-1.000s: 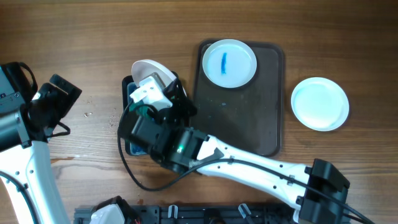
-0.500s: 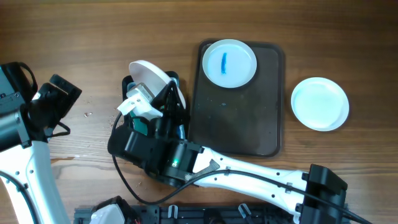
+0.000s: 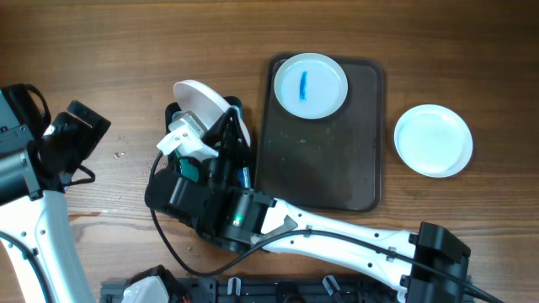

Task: Clean dirty plates on tray and stack at the side
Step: 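Lift the lower plate with the right gripper and tilt it over the water tray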

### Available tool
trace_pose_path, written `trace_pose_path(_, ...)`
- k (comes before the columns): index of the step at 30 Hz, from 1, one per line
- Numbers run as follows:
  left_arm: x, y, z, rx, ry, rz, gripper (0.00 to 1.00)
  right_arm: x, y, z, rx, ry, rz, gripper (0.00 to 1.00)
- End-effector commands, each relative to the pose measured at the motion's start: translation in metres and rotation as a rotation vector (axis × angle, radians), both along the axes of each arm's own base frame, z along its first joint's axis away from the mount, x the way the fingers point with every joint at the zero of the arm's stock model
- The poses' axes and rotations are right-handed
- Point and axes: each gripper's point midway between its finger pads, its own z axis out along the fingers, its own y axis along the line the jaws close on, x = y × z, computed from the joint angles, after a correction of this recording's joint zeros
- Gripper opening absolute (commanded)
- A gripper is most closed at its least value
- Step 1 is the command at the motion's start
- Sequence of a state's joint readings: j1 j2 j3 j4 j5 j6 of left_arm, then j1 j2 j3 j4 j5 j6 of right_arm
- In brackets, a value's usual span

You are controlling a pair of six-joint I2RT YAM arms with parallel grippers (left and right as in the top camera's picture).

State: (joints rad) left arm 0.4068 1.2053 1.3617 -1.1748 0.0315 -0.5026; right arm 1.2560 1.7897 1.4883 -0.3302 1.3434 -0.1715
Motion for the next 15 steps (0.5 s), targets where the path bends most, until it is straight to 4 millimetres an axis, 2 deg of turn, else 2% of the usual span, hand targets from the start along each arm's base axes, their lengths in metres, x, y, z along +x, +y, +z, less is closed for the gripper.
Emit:
trace_pose_path(1,0.0011,0.0,0.004,-0.005,-0.014,-0.001,1.0,-0.0011,0.001,0.018,0.051,-0.021,0.002,0.04)
trace_pose_path(15,0.0011,0.0,0.004,-0.005,-0.013,-0.001,1.0,-0.0009,0.0016,0.0191,0.022,-0.019,0.007,0.04)
